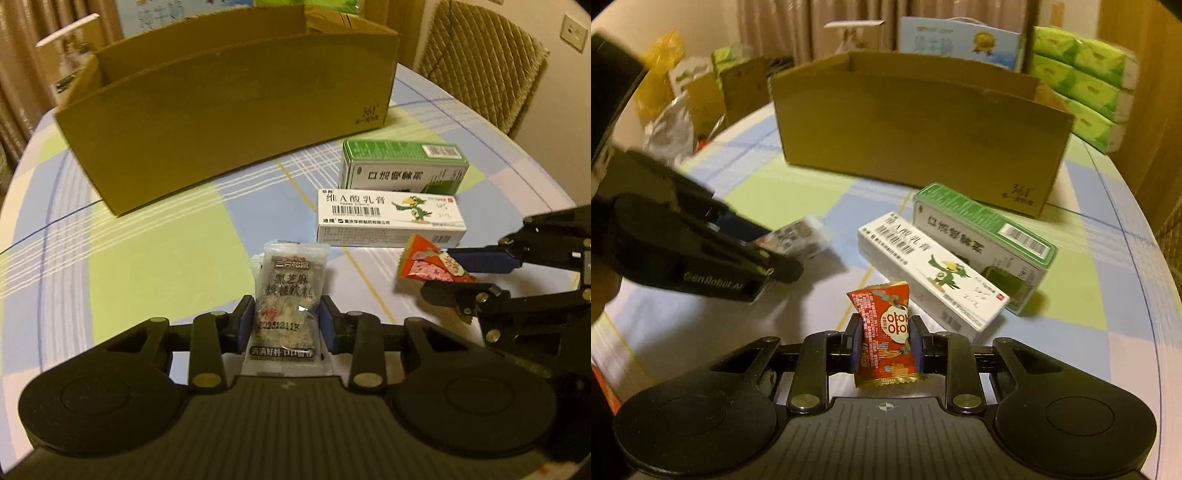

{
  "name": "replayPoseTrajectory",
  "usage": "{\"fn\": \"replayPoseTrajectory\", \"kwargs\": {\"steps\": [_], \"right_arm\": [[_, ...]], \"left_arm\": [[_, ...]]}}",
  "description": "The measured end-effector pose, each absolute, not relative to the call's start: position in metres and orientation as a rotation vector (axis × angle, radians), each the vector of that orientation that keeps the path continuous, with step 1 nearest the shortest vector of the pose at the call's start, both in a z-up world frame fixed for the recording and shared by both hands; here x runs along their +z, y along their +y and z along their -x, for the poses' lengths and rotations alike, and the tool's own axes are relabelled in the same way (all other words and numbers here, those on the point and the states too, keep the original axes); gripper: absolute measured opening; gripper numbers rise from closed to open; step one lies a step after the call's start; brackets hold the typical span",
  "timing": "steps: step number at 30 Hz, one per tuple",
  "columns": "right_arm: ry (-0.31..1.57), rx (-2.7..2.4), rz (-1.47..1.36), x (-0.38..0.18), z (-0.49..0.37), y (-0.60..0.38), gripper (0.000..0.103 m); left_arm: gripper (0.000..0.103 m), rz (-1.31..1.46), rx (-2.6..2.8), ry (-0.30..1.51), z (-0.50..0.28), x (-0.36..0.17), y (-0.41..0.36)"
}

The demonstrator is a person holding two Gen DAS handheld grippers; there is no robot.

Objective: Organize objects
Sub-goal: 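Grasp the silver snack packet with left gripper while right gripper grasps red candy, then carry packet and candy over the box and open both grippers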

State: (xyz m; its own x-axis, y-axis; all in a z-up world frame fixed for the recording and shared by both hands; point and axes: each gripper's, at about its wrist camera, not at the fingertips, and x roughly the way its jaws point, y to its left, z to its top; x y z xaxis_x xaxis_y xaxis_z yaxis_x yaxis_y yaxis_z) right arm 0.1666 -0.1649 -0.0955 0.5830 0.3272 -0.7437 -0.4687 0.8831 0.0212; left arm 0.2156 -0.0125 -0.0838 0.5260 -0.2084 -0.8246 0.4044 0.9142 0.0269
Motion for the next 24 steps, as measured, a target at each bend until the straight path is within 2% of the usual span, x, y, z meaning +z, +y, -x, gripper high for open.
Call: {"fn": "replayPoseTrajectory", "kwargs": {"steps": [5, 24], "right_arm": [[0.823, 0.442, 0.079, -0.072, -0.148, -0.186, 0.023], [0.723, 0.424, 0.051, -0.004, -0.093, -0.206, 0.023]], "left_arm": [[0.032, -0.179, -0.32, 0.931, -0.193, -0.059, -0.011], [0.032, -0.089, -0.247, 0.872, -0.108, -0.004, -0.022]]}}
